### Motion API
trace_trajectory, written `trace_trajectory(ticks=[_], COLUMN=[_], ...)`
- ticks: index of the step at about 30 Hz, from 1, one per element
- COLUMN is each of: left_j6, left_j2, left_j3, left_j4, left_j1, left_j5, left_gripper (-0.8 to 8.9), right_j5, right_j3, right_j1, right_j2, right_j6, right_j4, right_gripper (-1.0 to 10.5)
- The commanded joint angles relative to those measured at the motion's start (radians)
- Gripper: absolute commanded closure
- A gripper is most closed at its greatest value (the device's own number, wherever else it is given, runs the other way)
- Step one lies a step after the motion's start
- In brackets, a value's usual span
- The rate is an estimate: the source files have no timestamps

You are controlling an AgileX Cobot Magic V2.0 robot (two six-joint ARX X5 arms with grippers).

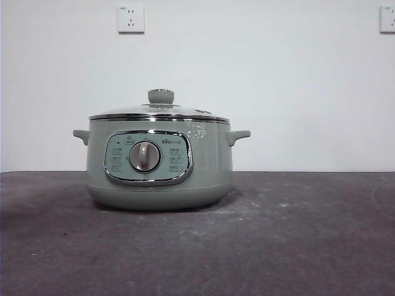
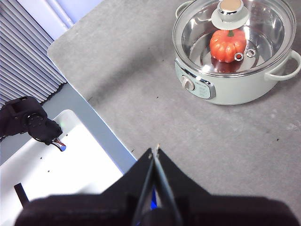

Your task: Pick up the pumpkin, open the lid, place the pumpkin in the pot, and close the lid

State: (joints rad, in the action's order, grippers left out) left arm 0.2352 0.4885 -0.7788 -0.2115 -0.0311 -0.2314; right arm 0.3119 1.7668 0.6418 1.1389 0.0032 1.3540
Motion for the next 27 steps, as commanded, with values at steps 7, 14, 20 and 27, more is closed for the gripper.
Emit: trace_trajectory(ticks=[7, 14, 20, 27], left_j6=[-0.056, -0.056, -0.061, -0.071], left_j2=[-0.232, -0.372, -0.447, -0.484], left_j3=[0.389, 0.583, 0.698, 0.765], left_j4=[0.149, 0.15, 0.151, 0.147], left_j1=[-0.003, -0.003, -0.003, -0.003], left_j5=[0.122, 0.161, 0.161, 0.162], left_gripper=[8.17, 8.17, 8.17, 8.17], right_j5=[0.0, 0.0, 0.0, 0.0], right_j3=[-0.003, -0.003, -0.003, -0.003], right_j1=[0.001, 0.001, 0.001, 0.001], right_j2=[-0.003, -0.003, -0.003, -0.003], right_j6=[-0.002, -0.002, -0.002, -0.002], right_j4=[0.015, 0.015, 0.015, 0.015], right_gripper=[9.5, 9.5, 9.5, 9.5])
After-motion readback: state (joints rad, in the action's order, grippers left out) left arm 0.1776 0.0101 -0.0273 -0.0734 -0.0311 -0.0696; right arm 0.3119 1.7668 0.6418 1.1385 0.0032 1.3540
